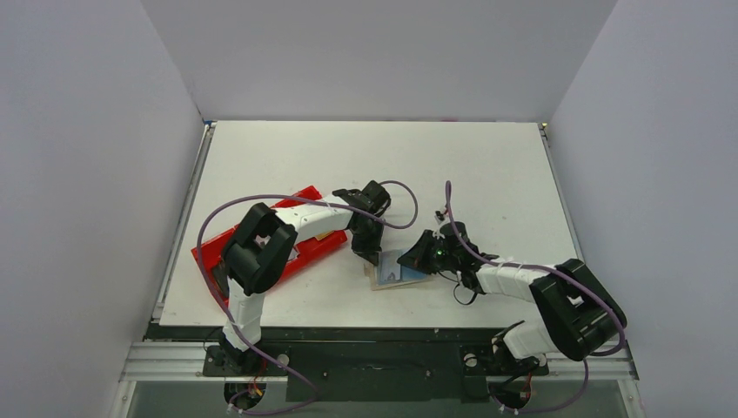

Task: Take the credit cards out of the card holder
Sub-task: Remove the credit card from the card holder.

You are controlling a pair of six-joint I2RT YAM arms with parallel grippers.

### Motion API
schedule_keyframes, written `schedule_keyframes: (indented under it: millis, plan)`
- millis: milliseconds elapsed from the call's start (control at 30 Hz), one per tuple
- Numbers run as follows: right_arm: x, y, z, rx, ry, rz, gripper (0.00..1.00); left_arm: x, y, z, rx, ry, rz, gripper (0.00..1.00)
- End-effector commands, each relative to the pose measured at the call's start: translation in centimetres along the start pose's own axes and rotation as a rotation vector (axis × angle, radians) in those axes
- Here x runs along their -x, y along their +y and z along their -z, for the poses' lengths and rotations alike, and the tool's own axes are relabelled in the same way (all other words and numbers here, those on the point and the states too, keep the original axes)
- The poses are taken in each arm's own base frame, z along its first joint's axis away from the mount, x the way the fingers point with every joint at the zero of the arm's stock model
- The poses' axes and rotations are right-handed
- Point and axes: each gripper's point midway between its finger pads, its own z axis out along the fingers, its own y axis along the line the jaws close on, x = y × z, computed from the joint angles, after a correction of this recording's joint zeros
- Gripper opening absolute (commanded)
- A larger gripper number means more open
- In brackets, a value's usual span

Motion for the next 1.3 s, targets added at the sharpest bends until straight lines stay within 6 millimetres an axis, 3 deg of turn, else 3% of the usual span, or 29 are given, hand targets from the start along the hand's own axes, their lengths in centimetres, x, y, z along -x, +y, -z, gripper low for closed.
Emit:
schedule_keyframes:
  millis: [0, 400, 1267]
  plan:
    - [0.5, -0.3, 0.4, -0.012, -0.043, 0.039, 0.00, -2.0, 4.6, -3.7, 0.175, 0.060, 0.002, 0.00]
    - [0.7, -2.4, 1.4, -0.055, -0.051, 0.024, 0.00, -1.9, 4.8, -4.1, 0.181, 0.067, 0.007, 0.00]
    - [1.5, -4.2, 3.0, -0.081, -0.083, -0.002, 0.00, -0.9, 3.9, -3.6, 0.160, 0.055, -0.005, 0.00]
